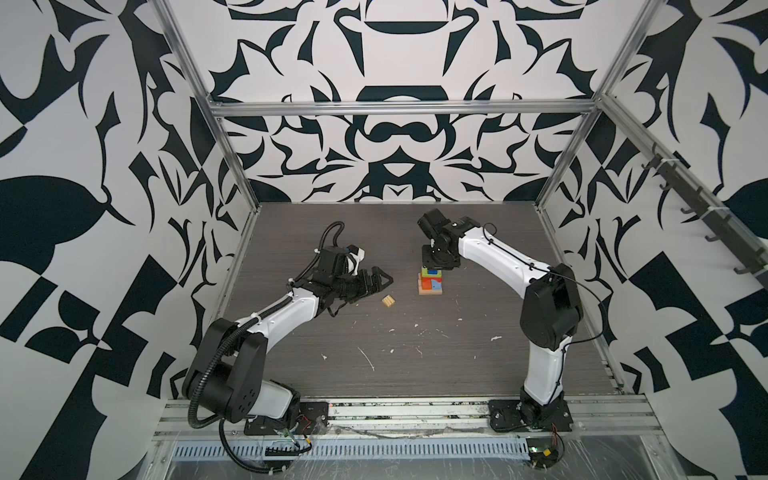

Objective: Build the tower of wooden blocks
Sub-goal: 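Lower the red cube onto the blue cube and open the right gripper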

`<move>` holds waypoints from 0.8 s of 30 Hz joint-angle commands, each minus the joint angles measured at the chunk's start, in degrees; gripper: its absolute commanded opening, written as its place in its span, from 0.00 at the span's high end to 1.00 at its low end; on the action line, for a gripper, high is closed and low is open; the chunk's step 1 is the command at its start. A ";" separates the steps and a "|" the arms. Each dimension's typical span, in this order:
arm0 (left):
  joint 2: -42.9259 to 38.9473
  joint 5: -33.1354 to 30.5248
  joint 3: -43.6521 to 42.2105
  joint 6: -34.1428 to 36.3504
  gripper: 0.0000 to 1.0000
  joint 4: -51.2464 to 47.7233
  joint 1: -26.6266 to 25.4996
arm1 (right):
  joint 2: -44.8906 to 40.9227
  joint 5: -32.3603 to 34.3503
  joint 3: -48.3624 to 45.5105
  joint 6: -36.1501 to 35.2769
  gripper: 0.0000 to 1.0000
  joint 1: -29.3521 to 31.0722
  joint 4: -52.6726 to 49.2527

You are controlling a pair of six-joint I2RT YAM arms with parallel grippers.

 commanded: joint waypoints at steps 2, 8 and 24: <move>-1.92 0.07 1.92 1.43 0.01 -0.95 -0.21 | -0.96 -0.56 0.23 0.40 0.77 -0.17 0.51; -2.13 -0.10 1.70 1.38 0.00 -1.04 -0.18 | -0.74 -0.91 0.22 0.46 0.77 -0.13 0.44; -2.62 -0.58 1.31 1.39 0.00 -1.48 -0.17 | 0.02 -1.26 -0.27 0.64 0.76 -0.15 0.75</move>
